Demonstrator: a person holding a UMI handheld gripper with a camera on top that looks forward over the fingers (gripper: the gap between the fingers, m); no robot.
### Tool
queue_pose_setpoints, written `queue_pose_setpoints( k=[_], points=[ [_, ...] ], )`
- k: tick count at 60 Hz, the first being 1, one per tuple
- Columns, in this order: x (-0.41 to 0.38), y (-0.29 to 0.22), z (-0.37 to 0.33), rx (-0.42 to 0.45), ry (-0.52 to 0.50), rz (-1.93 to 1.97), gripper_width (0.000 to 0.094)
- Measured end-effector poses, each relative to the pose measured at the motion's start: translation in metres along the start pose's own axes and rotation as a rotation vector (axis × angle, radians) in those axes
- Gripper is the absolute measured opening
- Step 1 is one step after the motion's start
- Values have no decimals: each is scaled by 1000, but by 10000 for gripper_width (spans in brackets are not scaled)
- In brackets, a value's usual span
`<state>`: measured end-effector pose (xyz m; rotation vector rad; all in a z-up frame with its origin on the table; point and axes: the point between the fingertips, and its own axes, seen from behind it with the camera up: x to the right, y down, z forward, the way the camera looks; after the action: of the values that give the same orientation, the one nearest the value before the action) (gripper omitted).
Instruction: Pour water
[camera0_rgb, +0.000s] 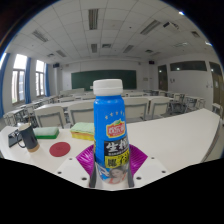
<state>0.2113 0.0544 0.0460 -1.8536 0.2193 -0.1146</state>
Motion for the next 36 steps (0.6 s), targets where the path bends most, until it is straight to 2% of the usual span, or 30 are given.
queue_pose_setpoints(
  k=[8,16,25,36],
  points=[
    [3,-8,-2,-17,72,-105,418],
    [-19,-66,-14,41,136,-354,417],
    [-79,-142,-17,94,280,-929,417],
    [-159,-175,-4,120,401,-1653,416]
  ],
)
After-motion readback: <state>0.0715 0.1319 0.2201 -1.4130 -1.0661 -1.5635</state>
